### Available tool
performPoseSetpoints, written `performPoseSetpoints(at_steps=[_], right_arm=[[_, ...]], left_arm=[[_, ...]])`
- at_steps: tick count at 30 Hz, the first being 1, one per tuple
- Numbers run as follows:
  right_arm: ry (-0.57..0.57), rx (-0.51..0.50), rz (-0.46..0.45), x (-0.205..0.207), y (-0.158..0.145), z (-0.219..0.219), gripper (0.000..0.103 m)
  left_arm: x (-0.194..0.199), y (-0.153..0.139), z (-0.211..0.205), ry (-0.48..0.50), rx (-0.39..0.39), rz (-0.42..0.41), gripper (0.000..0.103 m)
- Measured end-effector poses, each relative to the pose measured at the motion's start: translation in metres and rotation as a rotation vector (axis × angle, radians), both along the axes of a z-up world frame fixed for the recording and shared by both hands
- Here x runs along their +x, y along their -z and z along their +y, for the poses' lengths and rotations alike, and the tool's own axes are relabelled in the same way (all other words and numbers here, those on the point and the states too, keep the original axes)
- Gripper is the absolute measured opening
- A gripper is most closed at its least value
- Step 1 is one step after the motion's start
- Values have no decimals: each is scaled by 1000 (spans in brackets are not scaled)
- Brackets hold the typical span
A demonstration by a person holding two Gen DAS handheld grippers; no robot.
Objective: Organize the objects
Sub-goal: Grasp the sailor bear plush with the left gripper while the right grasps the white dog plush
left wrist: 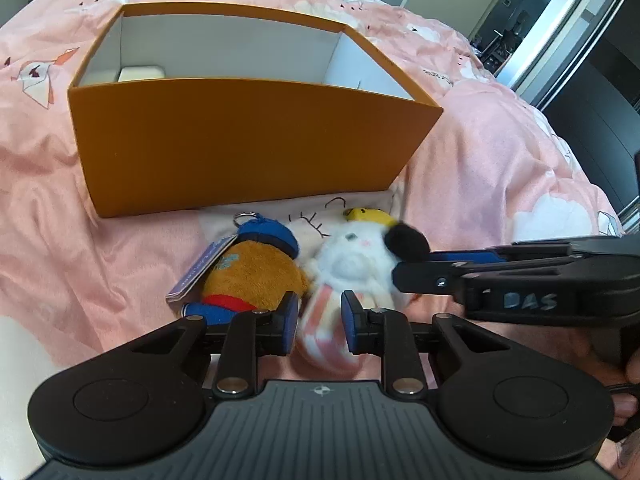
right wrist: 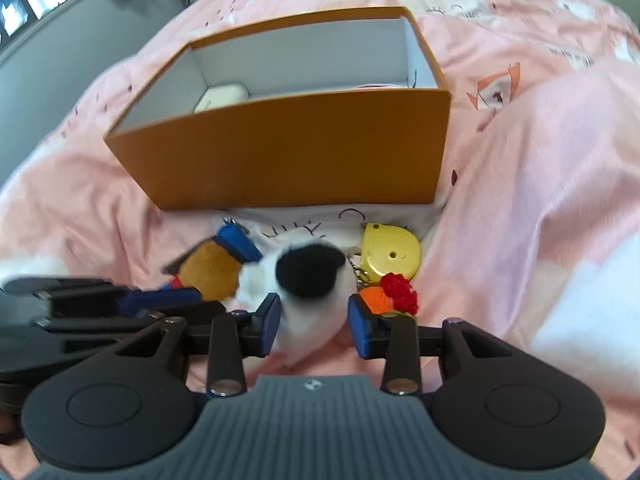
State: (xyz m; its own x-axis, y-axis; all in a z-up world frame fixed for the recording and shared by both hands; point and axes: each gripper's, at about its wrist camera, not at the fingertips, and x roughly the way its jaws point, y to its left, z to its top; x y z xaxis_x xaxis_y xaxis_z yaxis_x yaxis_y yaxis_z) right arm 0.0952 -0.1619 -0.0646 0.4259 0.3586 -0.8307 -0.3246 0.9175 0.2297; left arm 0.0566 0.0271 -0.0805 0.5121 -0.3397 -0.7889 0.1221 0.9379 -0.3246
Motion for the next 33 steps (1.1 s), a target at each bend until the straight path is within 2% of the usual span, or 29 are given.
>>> performPoseSetpoints(at_steps=[7, 9, 12, 15, 20, 26, 29, 33], right_arm=[[1, 60, 50, -1, 2, 3, 58], [-9, 59, 67, -1, 6, 7, 62], [-2, 65, 88, 5, 12, 11, 68], [15, 50, 95, 13, 19, 15, 68], [14, 54, 172, 21, 37, 15, 70], [22, 91, 206, 21, 42, 8, 70], [18, 83, 200, 20, 40, 8, 70], [2, 68, 189, 15, 35, 7, 70]], left_arm=[[-10, -13, 19, -70, 53, -51, 28], [-8, -12, 20, -55, 93, -44, 30], [-6, -8, 10, 19, 177, -43, 31], [-7, -4, -1, 91, 250, -52, 33], [-8, 7, -22, 195, 413, -62, 38], [-7, 17, -39, 269, 520, -77, 46], [-7, 21, -44, 301, 557, -80, 55], [-7, 27, -50, 331, 607, -82, 56]])
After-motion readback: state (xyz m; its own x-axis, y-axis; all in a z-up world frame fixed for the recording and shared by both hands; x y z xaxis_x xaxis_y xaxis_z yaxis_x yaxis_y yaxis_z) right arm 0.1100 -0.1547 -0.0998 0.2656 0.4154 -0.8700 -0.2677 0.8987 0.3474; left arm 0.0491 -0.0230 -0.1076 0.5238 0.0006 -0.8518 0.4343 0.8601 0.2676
